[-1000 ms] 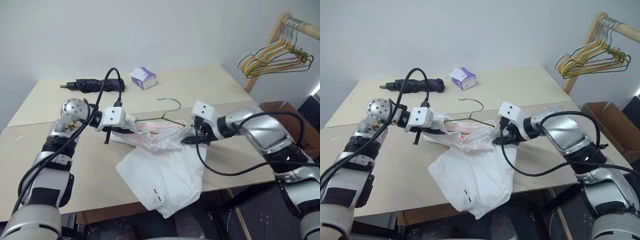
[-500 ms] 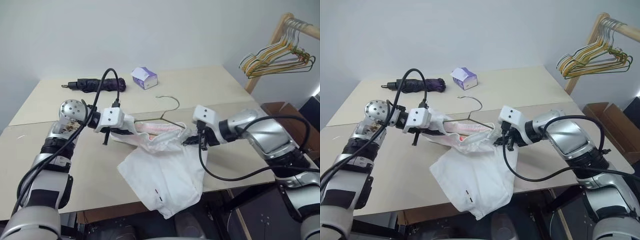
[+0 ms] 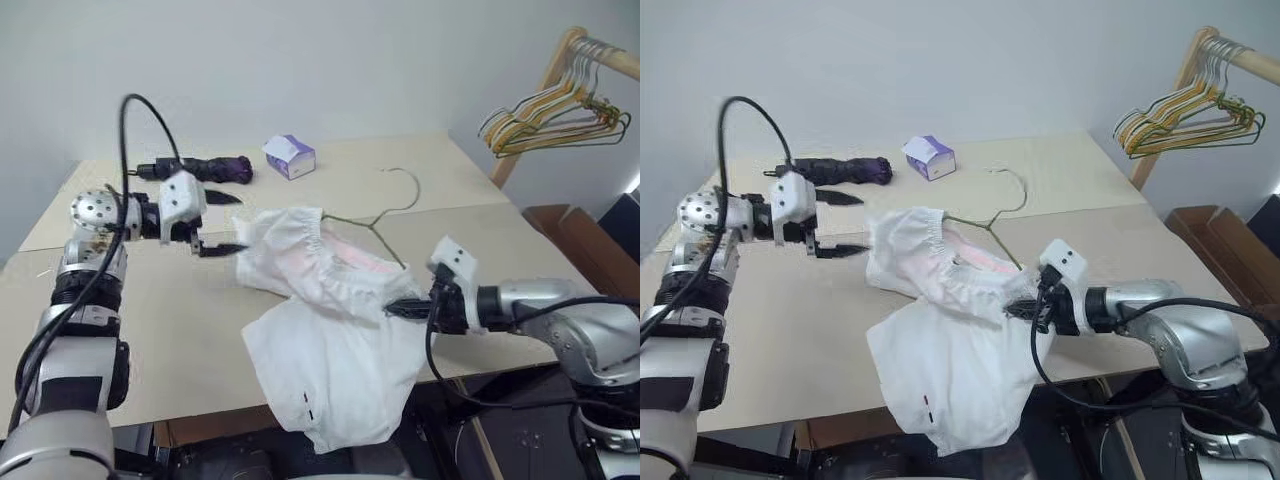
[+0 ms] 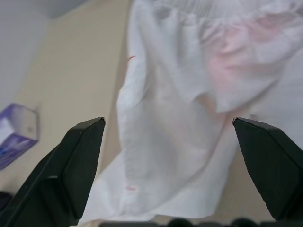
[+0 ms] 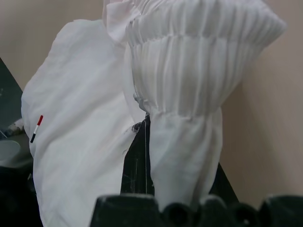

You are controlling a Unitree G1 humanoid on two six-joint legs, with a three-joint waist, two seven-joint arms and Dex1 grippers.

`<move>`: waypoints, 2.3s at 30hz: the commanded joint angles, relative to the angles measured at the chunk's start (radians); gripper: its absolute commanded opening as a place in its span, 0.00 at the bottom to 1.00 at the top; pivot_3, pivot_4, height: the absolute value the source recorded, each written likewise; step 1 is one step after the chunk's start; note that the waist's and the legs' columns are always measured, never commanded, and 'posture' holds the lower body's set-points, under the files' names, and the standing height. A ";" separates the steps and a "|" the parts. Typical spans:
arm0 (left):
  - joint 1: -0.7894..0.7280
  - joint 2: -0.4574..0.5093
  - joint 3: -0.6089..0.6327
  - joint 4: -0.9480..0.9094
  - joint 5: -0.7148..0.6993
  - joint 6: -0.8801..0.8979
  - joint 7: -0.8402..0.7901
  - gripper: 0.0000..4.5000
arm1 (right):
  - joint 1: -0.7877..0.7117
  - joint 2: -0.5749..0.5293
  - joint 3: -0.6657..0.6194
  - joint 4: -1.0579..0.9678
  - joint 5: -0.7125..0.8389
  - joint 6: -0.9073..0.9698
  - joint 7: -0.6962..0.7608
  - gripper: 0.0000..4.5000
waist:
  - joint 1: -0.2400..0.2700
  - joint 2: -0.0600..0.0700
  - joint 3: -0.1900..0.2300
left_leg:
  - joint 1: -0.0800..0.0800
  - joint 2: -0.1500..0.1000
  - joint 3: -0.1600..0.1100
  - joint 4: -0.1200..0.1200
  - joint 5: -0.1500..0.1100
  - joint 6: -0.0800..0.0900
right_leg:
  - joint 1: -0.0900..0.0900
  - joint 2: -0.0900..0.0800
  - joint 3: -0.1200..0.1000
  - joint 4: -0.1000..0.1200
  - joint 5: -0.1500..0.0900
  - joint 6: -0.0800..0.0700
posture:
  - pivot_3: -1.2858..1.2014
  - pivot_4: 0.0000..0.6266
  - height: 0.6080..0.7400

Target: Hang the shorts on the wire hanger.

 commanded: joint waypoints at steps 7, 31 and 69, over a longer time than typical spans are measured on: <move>0.113 -0.110 0.139 -0.572 -0.360 0.544 0.174 1.00 | 0.015 0.148 -0.288 -0.017 0.025 0.221 -0.284 0.00 | -0.003 0.000 0.000 | 0.000 0.000 0.000 0.000 0.000 0.000 | 0.000 0.000 0.001 0.000 0.000 0.000 | 0.40 0.00 1.00; 0.106 -0.278 0.185 -0.997 -0.746 0.907 0.487 1.00 | -0.313 0.177 -0.666 0.202 -0.303 0.382 -0.725 0.00 | -0.008 0.005 -0.003 | 0.000 0.000 0.004 0.001 0.000 0.000 | 0.001 0.001 0.003 -0.001 0.000 -0.001 | 0.39 0.00 1.00; 0.149 -0.290 0.106 -1.018 -0.713 0.904 0.419 1.00 | -0.609 0.136 -0.988 0.490 -0.594 0.334 -0.933 0.33 | -0.040 0.006 -0.004 | 0.001 0.000 0.007 0.000 0.000 0.001 | 0.002 0.000 0.003 -0.004 0.000 -0.002 | 0.38 0.00 1.00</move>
